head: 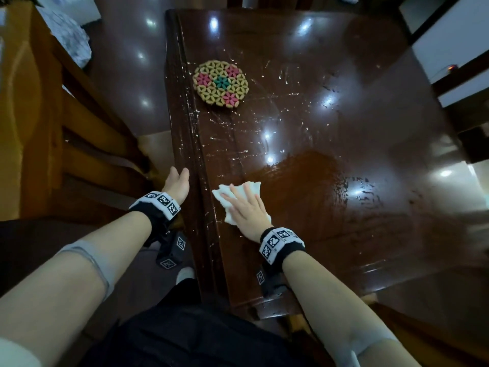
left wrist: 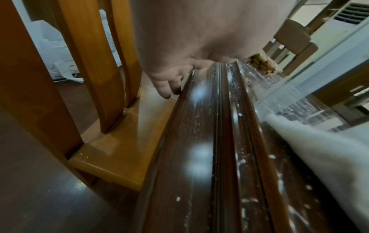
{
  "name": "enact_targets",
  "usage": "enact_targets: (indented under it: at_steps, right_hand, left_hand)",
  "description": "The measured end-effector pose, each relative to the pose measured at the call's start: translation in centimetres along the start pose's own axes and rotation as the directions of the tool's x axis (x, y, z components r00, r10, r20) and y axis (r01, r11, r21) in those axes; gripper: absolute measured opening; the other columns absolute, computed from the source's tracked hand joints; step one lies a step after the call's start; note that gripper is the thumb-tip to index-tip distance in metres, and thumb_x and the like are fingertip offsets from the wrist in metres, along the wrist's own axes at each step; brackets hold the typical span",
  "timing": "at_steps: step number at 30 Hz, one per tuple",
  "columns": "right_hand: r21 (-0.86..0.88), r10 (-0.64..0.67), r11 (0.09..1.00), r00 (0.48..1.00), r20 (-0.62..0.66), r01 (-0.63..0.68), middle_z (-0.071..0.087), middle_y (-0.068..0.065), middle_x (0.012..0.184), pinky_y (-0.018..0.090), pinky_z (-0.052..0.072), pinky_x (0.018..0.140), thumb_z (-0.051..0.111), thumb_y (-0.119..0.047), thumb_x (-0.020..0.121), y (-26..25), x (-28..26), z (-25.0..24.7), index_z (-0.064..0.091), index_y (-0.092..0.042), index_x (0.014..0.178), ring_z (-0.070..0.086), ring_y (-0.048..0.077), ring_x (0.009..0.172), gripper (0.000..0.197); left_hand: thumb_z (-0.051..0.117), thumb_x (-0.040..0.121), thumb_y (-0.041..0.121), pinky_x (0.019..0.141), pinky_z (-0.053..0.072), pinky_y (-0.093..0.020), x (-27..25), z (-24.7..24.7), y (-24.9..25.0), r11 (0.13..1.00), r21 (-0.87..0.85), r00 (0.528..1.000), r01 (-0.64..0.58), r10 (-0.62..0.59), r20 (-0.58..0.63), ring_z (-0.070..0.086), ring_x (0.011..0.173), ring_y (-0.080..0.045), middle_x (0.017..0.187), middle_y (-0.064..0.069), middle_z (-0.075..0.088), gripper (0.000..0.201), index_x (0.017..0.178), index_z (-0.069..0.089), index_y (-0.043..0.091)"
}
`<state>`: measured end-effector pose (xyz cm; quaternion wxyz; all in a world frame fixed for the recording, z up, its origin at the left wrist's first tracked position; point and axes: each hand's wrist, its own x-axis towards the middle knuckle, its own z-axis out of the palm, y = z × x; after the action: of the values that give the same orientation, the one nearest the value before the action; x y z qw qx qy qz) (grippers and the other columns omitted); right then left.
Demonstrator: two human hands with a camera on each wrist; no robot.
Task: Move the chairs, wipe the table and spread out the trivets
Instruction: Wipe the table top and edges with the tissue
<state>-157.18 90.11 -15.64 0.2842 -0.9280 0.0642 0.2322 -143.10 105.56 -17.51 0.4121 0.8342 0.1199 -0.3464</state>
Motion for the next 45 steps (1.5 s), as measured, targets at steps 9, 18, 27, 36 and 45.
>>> enact_targets:
  at_steps: [9,18,27,36,45]
  right_hand:
    - [0.778,0.496,0.628,0.780,-0.381,-0.019,0.043,0.007,0.149,0.052,0.028,0.115,0.031,-0.048,0.097,3.4,-4.5,-6.0,0.040,-0.060,0.132,0.038,0.028,0.138,0.038]
    - [0.380,0.737,0.676,0.576,-0.354,-0.631,-0.006,0.008,0.162,0.049,0.003,0.119,0.014,-0.028,0.104,17.1,-2.4,-11.5,0.005,-0.025,0.154,-0.005,0.028,0.148,0.051]
    - [0.148,0.669,0.740,0.697,-0.257,-0.656,-0.018,0.005,0.160,0.047,-0.011,0.118,0.012,-0.042,0.101,20.3,4.2,-14.9,-0.004,-0.033,0.154,-0.020,0.028,0.146,0.056]
    - [-0.240,0.238,0.926,0.943,-0.231,-0.292,-0.010,0.004,0.162,0.049,0.001,0.118,0.014,-0.042,0.103,16.1,11.9,-15.6,-0.002,-0.032,0.153,-0.009,0.030,0.148,0.054]
    - [0.092,-0.120,0.987,0.987,-0.112,0.130,0.009,-0.001,0.162,0.041,0.005,0.121,0.020,-0.032,0.106,7.9,9.7,-11.6,0.021,-0.041,0.149,0.001,0.018,0.149,0.044]
  left_hand:
    - [0.030,0.101,0.038,0.114,0.026,-0.044,0.1,-1.7,2.1,0.999,0.037,0.998,-0.031,0.032,-0.047,0.035,0.137,-0.033,0.151,-0.013,0.034,0.056,0.146,0.031,0.006]
    - [0.039,0.099,0.032,0.103,0.034,-0.043,3.3,0.2,5.6,0.998,0.042,0.963,0.054,-0.041,-0.265,0.046,0.124,-0.040,0.140,-0.022,0.044,0.050,0.136,0.039,-0.002]
    - [0.031,0.102,0.034,0.107,0.028,-0.040,6.2,1.5,7.9,0.990,0.014,0.938,0.143,-0.131,-0.322,0.039,0.131,-0.039,0.147,-0.022,0.037,0.055,0.144,0.029,0.000]
    - [0.030,0.101,0.037,0.108,0.026,-0.041,6.9,1.7,7.8,0.988,-0.029,0.936,0.151,-0.153,-0.318,0.036,0.133,-0.038,0.148,-0.020,0.035,0.057,0.146,0.025,0.002]
    - [0.025,0.102,0.038,0.110,0.023,-0.042,6.4,1.0,8.5,0.990,-0.016,0.943,0.140,-0.139,-0.304,0.032,0.137,-0.036,0.152,-0.019,0.030,0.057,0.148,0.022,0.004]
